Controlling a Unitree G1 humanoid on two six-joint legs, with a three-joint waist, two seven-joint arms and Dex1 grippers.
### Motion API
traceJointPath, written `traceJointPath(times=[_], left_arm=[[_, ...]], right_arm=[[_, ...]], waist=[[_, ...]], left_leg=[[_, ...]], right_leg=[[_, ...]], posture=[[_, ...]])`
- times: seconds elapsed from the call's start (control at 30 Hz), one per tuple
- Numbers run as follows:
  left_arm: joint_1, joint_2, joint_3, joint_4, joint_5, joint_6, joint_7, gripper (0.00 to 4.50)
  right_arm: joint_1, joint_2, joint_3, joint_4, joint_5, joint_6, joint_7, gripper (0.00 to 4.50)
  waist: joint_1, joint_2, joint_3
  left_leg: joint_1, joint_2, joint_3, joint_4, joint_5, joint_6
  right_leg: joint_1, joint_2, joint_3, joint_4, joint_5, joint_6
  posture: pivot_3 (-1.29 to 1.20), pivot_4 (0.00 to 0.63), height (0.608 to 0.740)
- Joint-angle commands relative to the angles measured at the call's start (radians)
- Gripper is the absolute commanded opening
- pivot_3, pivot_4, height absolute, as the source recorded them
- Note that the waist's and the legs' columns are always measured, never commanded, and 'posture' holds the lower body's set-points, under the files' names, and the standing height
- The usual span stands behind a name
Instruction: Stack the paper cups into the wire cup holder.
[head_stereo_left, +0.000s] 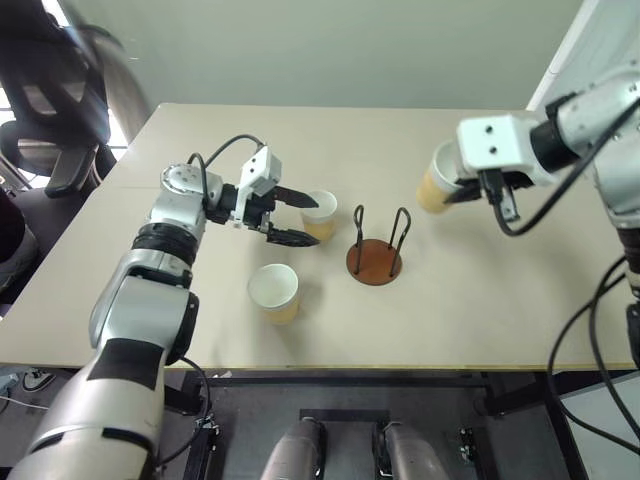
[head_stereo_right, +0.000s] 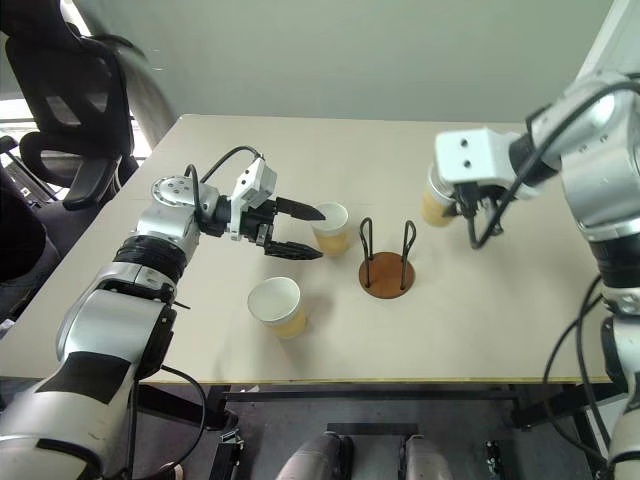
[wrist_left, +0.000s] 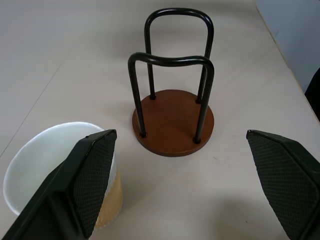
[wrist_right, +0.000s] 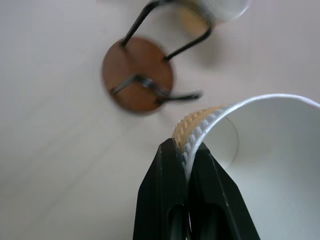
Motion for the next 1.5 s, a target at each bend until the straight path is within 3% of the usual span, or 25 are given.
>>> traceJointPath(times=[0.03, 0.7, 1.5], left_arm=[[-0.032, -0.004, 0.014, 0.002, 0.005, -0.017, -0.040, 4.50], [-0.027, 0.005, 0.029, 0.000, 0.013, -0.024, -0.040, 4.50], [-0.019, 0.023, 0.035, -0.008, 0.011, -0.020, -0.040, 4.50]], right_arm=[[-0.067, 0.040, 0.016, 0.033, -0.025, -0.018, -0.019, 0.05], [-0.038, 0.136, 0.064, -0.066, 0.035, 0.047, 0.015, 0.05], [0.013, 0.144, 0.086, -0.079, 0.015, -0.004, 0.004, 0.05]], waist=[[0.001, 0.000, 0.000], [0.001, 0.000, 0.000], [0.001, 0.000, 0.000]], left_leg=[[0.000, 0.000, 0.000, 0.000, 0.000, 0.000], [-0.001, 0.000, 0.000, 0.000, -0.001, -0.002], [-0.001, 0.000, -0.001, 0.001, -0.001, -0.002]], right_leg=[[0.000, 0.000, 0.000, 0.000, 0.000, -0.001], [-0.002, 0.000, -0.001, 0.001, -0.001, -0.002], [-0.002, 0.000, -0.001, 0.001, 0.000, -0.003]], posture=[[0.00, 0.150, 0.740], [0.00, 0.150, 0.740], [0.00, 0.150, 0.740]])
